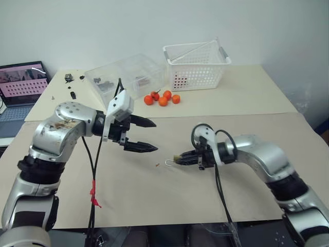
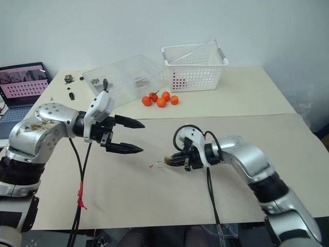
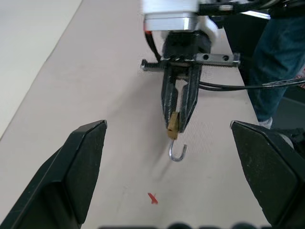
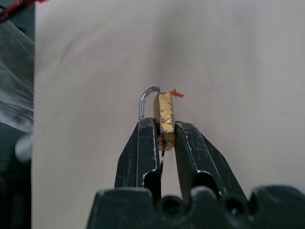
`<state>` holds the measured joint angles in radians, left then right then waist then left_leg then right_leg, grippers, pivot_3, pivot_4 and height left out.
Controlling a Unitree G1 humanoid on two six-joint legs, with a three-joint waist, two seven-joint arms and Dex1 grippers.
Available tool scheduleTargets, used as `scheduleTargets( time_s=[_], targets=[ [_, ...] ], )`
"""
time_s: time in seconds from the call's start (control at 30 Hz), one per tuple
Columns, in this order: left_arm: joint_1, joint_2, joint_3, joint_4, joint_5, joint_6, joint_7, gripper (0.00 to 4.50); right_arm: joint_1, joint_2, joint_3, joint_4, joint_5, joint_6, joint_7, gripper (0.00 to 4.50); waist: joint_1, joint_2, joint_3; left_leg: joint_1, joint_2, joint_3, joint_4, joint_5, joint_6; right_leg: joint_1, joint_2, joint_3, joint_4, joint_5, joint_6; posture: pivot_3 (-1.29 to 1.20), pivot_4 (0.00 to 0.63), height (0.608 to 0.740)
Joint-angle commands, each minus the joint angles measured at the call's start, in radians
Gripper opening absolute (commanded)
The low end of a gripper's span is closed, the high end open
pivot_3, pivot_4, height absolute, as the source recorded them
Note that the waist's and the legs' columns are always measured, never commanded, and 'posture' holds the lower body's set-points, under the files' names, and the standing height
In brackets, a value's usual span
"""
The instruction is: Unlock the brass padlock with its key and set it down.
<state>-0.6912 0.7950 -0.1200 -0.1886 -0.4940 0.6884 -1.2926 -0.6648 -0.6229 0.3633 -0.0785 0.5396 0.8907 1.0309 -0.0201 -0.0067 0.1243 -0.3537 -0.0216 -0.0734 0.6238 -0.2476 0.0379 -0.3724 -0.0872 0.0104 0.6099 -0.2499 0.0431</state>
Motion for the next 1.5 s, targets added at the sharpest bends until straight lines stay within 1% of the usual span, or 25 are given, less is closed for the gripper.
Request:
scheduleTargets(
  time_s=[0.03, 0.17, 0.3, 0.43, 0.57, 0.63, 0.67, 0.7, 0.73, 0.77, 0.8, 0.87, 0.9, 0.97, 1.0, 1.1, 1.3, 1.43, 1.5],
  targets=[
    [0.029, 0.033, 0.029, -0.067, 0.018, -0.041, 0.024, 4.4, -0.078, 0.048, 0.003, 0.118, 0.008, 0.029, 0.069, 0.21, 0.003, 0.0, 0.0, 0.0, 0.001, 0.0, 0.0, 0.0, 0.0, 0.0, 0.0, 0.0, 0.0, 0.0, 0.0, 0.0, 0.15, 0.74],
    [0.039, 0.067, 0.05, -0.083, 0.013, -0.034, 0.034, 4.4, -0.15, 0.109, 0.041, 0.29, -0.046, 0.01, 0.118, 0.21, 0.005, 0.0, 0.0, -0.001, 0.001, -0.001, 0.0, 0.0, 0.0, 0.0, 0.001, 0.0, 0.0, 0.0, 0.0, 0.0, 0.15, 0.74],
    [0.033, 0.088, 0.068, -0.083, 0.015, -0.04, 0.047, 4.4, -0.18, 0.107, 0.117, 0.378, -0.105, -0.002, 0.224, 0.21, 0.007, 0.001, 0.0, -0.001, 0.0, -0.001, 0.0, 0.0, -0.001, -0.001, 0.001, 0.001, 0.0, 0.0, 0.0, 0.0, 0.15, 0.74],
    [0.052, 0.099, 0.076, -0.097, 0.008, -0.04, 0.057, 4.4, -0.183, 0.095, 0.183, 0.424, -0.198, -0.073, 0.278, 0.21, 0.005, 0.001, 0.0, -0.001, 0.0, 0.0, 0.0, 0.0, -0.001, -0.001, 0.001, 0.001, 0.0, 0.0, 0.0, 0.0, 0.15, 0.74],
    [0.061, 0.097, 0.08, -0.104, 0.007, -0.038, 0.07, 4.4, -0.184, 0.091, 0.206, 0.444, -0.251, -0.096, 0.307, 0.21, 0.004, 0.001, 0.0, -0.001, 0.0, 0.0, 0.0, 0.0, -0.001, -0.002, 0.001, 0.001, 0.0, 0.0, 0.0, 0.0, 0.15, 0.74],
    [0.064, 0.095, 0.079, -0.107, 0.008, -0.04, 0.075, 4.5, -0.179, 0.086, 0.213, 0.445, -0.277, -0.115, 0.316, 1.11, 0.003, 0.001, 0.0, -0.001, 0.001, 0.0, 0.0, 0.0, -0.001, -0.002, 0.002, 0.001, 0.001, 0.0, 0.0, 0.0, 0.15, 0.74],
    [0.065, 0.094, 0.078, -0.109, 0.007, -0.04, 0.077, 4.5, -0.177, 0.083, 0.212, 0.441, -0.284, -0.117, 0.322, 1.34, 0.003, 0.001, 0.0, -0.001, 0.001, 0.0, 0.0, 0.0, -0.001, -0.002, 0.002, 0.001, 0.001, 0.0, 0.0, 0.0, 0.15, 0.74],
    [0.066, 0.093, 0.077, -0.109, 0.005, -0.039, 0.077, 4.5, -0.176, 0.079, 0.207, 0.435, -0.29, -0.118, 0.326, 1.75, 0.003, 0.001, 0.0, -0.001, 0.001, 0.0, 0.0, 0.0, -0.001, -0.002, 0.002, 0.001, 0.001, 0.0, 0.0, 0.0, 0.15, 0.74],
    [0.066, 0.092, 0.075, -0.109, 0.005, -0.039, 0.078, 4.5, -0.175, 0.076, 0.202, 0.43, -0.295, -0.117, 0.329, 2.02, 0.003, 0.001, 0.0, -0.001, 0.001, 0.0, 0.0, 0.0, -0.001, -0.002, 0.002, 0.001, 0.001, 0.0, 0.0, 0.0, 0.15, 0.74],
    [0.065, 0.09, 0.074, -0.109, 0.004, -0.04, 0.078, 4.5, -0.176, 0.071, 0.197, 0.426, -0.299, -0.116, 0.333, 2.51, 0.003, 0.001, 0.0, 0.0, 0.001, 0.0, 0.0, 0.0, -0.001, -0.001, 0.002, 0.001, 0.001, 0.0, 0.0, 0.0, 0.15, 0.74],
    [0.063, 0.088, 0.07, -0.105, 0.005, -0.042, 0.076, 4.5, -0.176, 0.061, 0.191, 0.426, -0.303, -0.116, 0.337, 2.7, 0.003, 0.001, 0.0, 0.0, 0.001, 0.0, 0.0, 0.0, -0.001, -0.001, 0.002, 0.001, 0.001, 0.0, 0.0, 0.0, 0.15, 0.74],
    [0.058, 0.083, 0.063, -0.098, 0.008, -0.047, 0.074, 4.5, -0.176, 0.04, 0.18, 0.433, -0.313, -0.124, 0.344, 3.43, 0.004, 0.001, 0.0, 0.0, 0.001, 0.0, 0.0, 0.001, -0.002, -0.001, 0.002, 0.001, 0.001, 0.0, 0.0, 0.0, 0.15, 0.74],
    [0.055, 0.08, 0.06, -0.095, 0.008, -0.049, 0.072, 4.5, -0.176, 0.027, 0.173, 0.441, -0.316, -0.125, 0.347, 3.68, 0.004, 0.001, 0.0, 0.0, 0.001, 0.0, 0.0, 0.001, -0.002, 0.0, 0.002, 0.001, 0.001, 0.0, 0.0, 0.0, 0.15, 0.74],
    [0.05, 0.074, 0.055, -0.091, 0.007, -0.051, 0.068, 4.5, -0.173, 0.004, 0.159, 0.452, -0.32, -0.13, 0.347, 4.39, 0.007, 0.001, 0.0, 0.001, 0.001, -0.001, 0.0, 0.001, -0.002, 0.0, 0.002, 0.001, 0.001, 0.001, -0.001, 0.0, 0.15, 0.74],
    [0.047, 0.07, 0.052, -0.089, 0.008, -0.052, 0.068, 4.5, -0.169, -0.008, 0.149, 0.455, -0.32, -0.132, 0.345, 4.47, 0.008, 0.001, 0.0, 0.001, 0.001, -0.001, 0.0, 0.001, -0.002, 0.0, 0.002, 0.0, 0.001, 0.001, -0.001, 0.0, 0.15, 0.74],
    [0.04, 0.061, 0.046, -0.083, 0.013, -0.057, 0.064, 4.5, -0.151, -0.054, 0.112, 0.434, -0.319, -0.136, 0.34, 4.47, 0.01, 0.001, 0.0, 0.001, 0.0, -0.001, 0.0, 0.001, -0.002, 0.001, 0.001, 0.0, 0.0, 0.001, -0.001, 0.0, 0.15, 0.74],
    [0.037, 0.051, 0.042, -0.072, 0.017, -0.073, 0.058, 4.5, -0.104, -0.168, -0.018, 0.31, -0.293, -0.14, 0.308, 4.47, 0.007, 0.001, 0.0, -0.001, 0.0, 0.0, -0.001, 0.001, -0.002, -0.001, 0.001, 0.001, -0.001, 0.001, -0.001, 0.0, 0.15, 0.74],
    [0.058, 0.037, 0.047, -0.066, 0.005, -0.088, 0.056, 4.5, -0.043, -0.218, -0.152, 0.101, -0.242, -0.158, 0.259, 4.47, 0.002, 0.001, 0.0, -0.001, 0.001, 0.001, -0.001, 0.0, -0.002, -0.001, 0.001, 0.002, -0.001, 0.001, -0.001, 0.0, 0.15, 0.74],
    [0.081, 0.033, 0.056, -0.063, -0.004, -0.093, 0.052, 4.5, 0.034, -0.244, -0.201, -0.043, -0.218, -0.218, 0.266, 4.47, 0.004, 0.001, 0.0, -0.001, 0.001, 0.001, -0.001, 0.0, -0.002, -0.001, 0.002, 0.002, -0.001, 0.001, -0.001, 0.0, 0.15, 0.74]
  ],
)
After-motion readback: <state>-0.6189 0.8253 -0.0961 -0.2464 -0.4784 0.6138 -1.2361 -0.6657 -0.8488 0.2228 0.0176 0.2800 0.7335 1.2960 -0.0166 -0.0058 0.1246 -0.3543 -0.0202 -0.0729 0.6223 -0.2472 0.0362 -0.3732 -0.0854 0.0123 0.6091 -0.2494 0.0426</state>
